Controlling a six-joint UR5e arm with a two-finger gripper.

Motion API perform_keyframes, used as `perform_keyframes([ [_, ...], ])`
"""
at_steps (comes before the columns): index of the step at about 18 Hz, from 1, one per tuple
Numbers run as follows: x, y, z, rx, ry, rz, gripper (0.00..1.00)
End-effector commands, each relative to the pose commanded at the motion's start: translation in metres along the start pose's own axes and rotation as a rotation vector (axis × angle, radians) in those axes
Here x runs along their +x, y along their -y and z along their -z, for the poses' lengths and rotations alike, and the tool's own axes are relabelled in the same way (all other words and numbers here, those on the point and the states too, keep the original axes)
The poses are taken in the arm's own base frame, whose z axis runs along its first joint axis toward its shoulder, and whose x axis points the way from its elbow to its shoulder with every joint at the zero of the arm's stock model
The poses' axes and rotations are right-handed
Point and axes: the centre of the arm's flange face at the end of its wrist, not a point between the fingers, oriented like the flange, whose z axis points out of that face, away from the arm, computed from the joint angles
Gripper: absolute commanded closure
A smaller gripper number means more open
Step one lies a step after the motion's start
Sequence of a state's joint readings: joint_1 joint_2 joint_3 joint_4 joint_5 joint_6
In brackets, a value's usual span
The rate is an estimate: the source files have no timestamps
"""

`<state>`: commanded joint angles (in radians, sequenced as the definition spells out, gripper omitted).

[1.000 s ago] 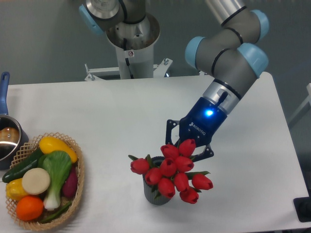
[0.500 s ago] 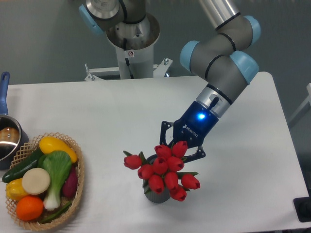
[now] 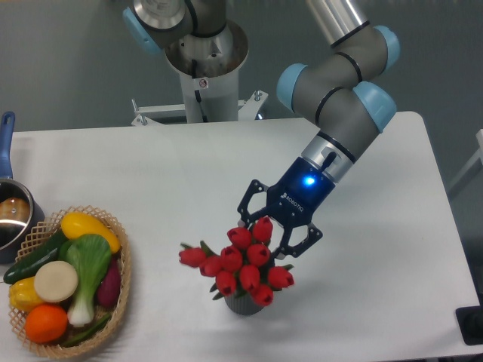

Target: Insert the flowers into the vase

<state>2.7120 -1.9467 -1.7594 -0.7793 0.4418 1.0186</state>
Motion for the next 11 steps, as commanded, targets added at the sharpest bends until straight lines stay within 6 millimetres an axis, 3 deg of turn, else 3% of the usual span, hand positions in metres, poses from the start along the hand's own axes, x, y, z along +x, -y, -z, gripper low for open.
perform_keyframes([
  [11,-0.015,-0.016,0.069,0.030,0.110,0.049,0.00],
])
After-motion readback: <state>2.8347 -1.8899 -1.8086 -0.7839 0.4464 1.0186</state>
